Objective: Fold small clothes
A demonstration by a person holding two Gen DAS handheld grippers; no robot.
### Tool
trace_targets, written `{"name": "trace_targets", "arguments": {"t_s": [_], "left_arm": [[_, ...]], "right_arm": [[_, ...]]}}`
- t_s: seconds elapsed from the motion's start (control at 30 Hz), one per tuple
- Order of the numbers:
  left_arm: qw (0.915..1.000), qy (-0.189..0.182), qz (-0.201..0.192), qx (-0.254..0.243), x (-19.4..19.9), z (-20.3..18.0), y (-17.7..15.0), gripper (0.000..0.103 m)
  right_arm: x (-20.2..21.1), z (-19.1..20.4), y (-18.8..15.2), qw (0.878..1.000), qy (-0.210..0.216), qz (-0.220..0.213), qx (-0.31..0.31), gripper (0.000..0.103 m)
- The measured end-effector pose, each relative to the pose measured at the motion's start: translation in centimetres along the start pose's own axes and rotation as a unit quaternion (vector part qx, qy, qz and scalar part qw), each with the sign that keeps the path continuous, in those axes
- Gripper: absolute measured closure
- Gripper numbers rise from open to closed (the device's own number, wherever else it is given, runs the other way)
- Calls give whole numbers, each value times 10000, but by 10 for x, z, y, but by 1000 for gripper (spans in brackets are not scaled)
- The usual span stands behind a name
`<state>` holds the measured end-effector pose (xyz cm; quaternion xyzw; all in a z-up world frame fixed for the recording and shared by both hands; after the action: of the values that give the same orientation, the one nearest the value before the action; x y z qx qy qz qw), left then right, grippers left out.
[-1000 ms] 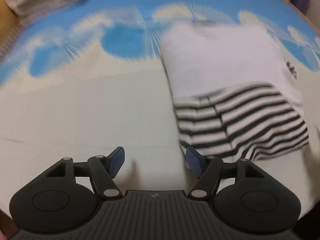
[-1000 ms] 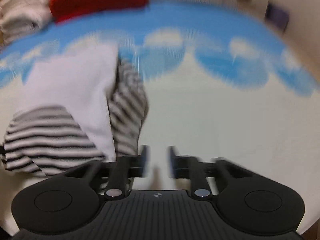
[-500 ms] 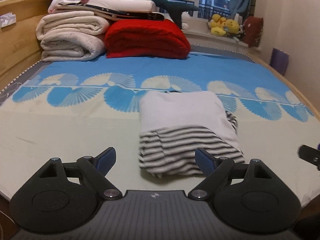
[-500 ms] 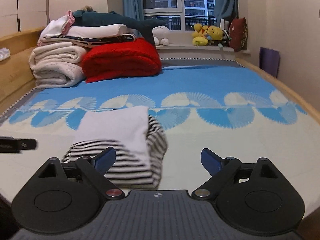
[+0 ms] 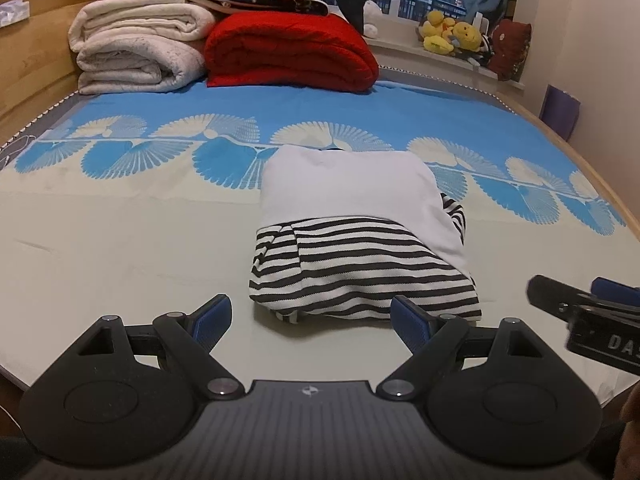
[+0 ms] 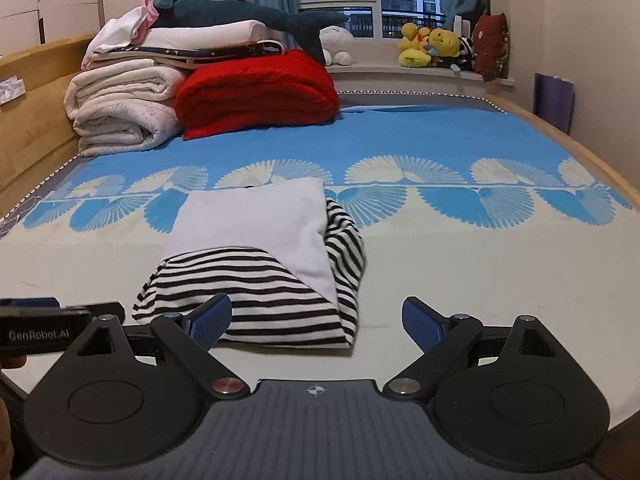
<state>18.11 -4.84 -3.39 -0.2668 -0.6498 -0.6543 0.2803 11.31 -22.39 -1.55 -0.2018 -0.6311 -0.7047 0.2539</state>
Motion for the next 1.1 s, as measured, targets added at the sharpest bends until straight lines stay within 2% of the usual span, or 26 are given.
{"name": "trace_targets", "arguments": {"t_s": [0.43, 1.1], "left_arm": [[9999, 32, 75, 116, -6, 3, 0, 13], [9999, -1, 123, 87, -9, 3, -3, 13]], "right_arm": [[-21, 31, 1, 9996, 232, 61, 144, 11], [-24, 30, 0, 9995, 261, 143, 72, 10]]}}
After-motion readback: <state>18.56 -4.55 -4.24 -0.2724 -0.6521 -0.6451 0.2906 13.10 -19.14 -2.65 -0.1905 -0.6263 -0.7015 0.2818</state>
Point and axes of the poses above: each gripper's, at about its wrist camera, not at the fingertips, and x roughly against the way its jaws point, z to its left, y to its top, the point moved 7 cm from there along -x, roughly the way its jaws point, and after that the axes turned 6 degrees about y, right-handed, at the moved point
